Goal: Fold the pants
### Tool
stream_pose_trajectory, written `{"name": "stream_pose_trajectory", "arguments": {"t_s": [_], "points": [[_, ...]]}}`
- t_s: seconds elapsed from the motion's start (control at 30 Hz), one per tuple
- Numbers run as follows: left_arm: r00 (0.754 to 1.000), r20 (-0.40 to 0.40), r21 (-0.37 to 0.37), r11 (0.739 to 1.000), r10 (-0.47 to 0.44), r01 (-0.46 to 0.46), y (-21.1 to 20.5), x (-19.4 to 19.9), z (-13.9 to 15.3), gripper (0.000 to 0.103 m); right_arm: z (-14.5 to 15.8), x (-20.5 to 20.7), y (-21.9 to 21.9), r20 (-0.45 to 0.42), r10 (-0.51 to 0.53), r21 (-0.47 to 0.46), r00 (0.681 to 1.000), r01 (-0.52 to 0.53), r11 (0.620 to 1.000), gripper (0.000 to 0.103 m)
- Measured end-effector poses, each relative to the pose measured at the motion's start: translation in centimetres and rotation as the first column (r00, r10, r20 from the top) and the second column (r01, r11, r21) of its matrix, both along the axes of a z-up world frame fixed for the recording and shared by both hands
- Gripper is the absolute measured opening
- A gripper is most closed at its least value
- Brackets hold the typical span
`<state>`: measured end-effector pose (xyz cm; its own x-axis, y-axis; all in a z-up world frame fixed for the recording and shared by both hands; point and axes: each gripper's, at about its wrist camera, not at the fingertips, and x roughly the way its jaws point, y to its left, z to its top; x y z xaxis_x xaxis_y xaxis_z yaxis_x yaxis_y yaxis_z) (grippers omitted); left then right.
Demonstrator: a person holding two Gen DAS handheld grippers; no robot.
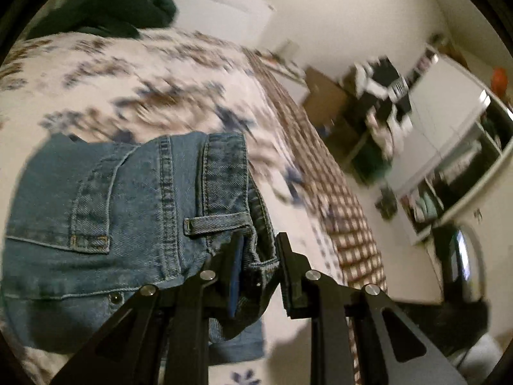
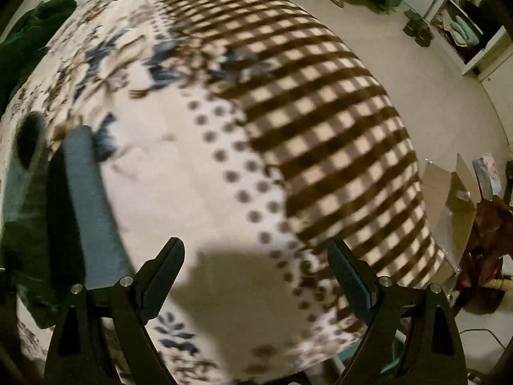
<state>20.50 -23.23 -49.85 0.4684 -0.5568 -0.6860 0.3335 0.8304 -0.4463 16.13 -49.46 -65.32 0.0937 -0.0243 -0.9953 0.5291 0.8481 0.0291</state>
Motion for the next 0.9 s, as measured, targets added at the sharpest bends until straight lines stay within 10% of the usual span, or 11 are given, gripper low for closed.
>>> {"name": "stream_pose_trajectory", "arguments": {"t_s": [0.23, 0.4, 0.6, 0.83, 0.9], "points": [[0.978, -0.153, 0.054, 0.987, -0.143, 0.153, -4.2, -1.0, -2.3, 0.029, 0.0, -0.4, -1.8, 0.021, -0.006, 0.092, 1.000, 0.004, 0.996, 0.093], [0.984, -0.107, 0.032, 0.988, -0.145, 0.149, -1.6, -1.4, 3.2, 0.095, 1.3, 0.6, -2.0, 0.131, 0.009, 0.225, 0.991, -0.038, 0.974, 0.093], [0.989, -0.117, 0.101, 0.992, 0.093, -0.082, 8.9, 1.7, 6.3, 0.095, 1.0, 5.5, 1.8, 0.259, 0.082, 0.403, 0.962, -0.185, 0.896, 0.093], [0.934, -0.156, 0.277, 0.922, 0.322, -0.272, 18.7, 5.9, 2.7, 0.095, -4.9, 11.7, 6.8, 0.228, 0.101, 0.578, 0.968, -0.218, 0.787, 0.090], [0.927, -0.162, 0.289, 0.914, 0.338, -0.283, 19.3, 6.9, 1.8, 0.095, -4.7, 11.8, 6.9, 0.244, 0.061, 0.580, 0.968, -0.196, 0.790, 0.048]]}}
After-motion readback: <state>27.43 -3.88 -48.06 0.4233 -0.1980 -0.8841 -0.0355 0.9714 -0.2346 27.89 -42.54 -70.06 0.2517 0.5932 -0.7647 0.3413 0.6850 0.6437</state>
